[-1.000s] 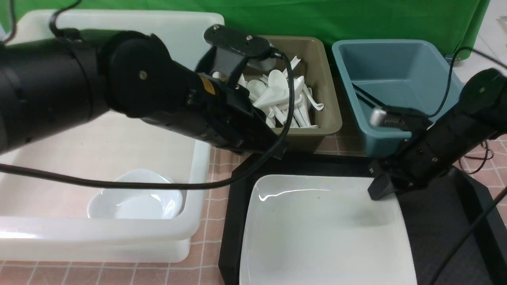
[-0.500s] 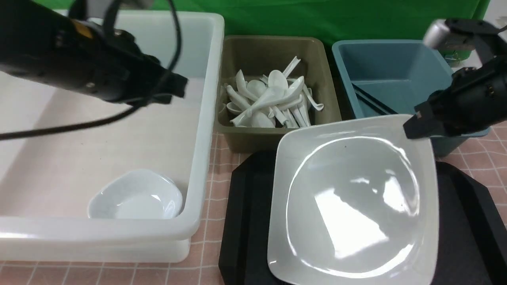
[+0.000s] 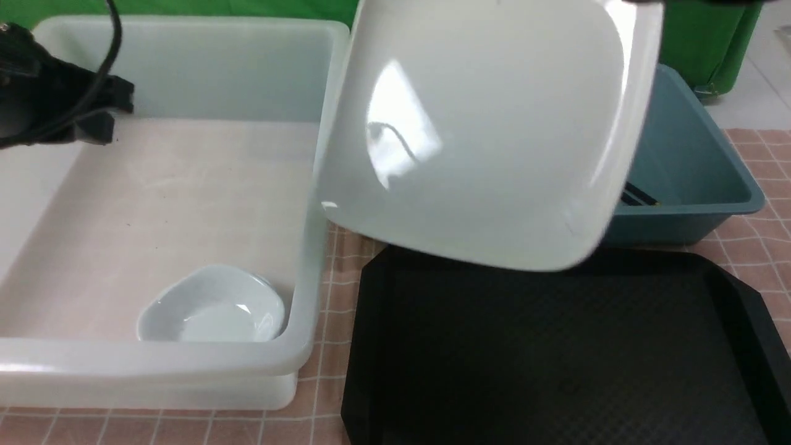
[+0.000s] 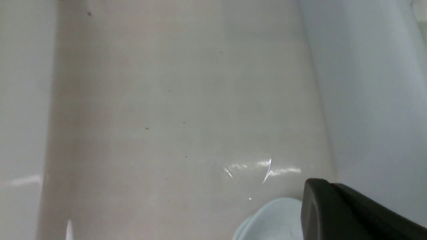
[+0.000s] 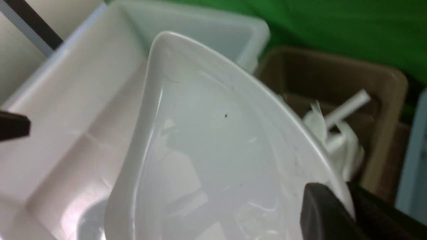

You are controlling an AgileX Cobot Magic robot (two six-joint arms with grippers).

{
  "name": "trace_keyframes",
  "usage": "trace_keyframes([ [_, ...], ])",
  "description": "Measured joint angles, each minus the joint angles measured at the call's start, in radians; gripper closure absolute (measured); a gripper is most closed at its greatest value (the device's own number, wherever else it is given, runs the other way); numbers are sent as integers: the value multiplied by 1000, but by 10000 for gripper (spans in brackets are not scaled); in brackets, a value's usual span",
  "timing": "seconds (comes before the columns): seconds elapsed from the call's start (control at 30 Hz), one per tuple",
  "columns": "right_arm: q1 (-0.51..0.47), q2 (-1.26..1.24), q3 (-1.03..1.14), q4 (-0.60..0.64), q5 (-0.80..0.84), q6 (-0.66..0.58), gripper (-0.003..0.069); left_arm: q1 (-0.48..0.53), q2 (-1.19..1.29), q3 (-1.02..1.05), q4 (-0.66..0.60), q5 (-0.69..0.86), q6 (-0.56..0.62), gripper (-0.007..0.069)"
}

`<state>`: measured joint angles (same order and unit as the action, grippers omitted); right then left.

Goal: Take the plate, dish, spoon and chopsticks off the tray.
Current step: Use the right arm to put the plate into the large storage box on the left

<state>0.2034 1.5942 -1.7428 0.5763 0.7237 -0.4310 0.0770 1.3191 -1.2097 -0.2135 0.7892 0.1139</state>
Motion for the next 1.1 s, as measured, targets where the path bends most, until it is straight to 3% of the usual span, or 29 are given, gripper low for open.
trace_keyframes([
  [0.27, 199, 287, -298, 63, -163, 3, 579, 138, -35, -1, -145, 28, 46, 620],
  [0.57, 375, 597, -536, 75, -359, -19, 579, 235, -89, -1, -149, 56, 52, 620],
  [0.8, 419, 731, -564, 78, -508, -109, 579, 249, -95, -1, -154, 81, 61, 620],
  [1.1, 457, 781, -564, 70, -539, -273, 579, 249, -96, -1, -177, 84, 83, 620],
])
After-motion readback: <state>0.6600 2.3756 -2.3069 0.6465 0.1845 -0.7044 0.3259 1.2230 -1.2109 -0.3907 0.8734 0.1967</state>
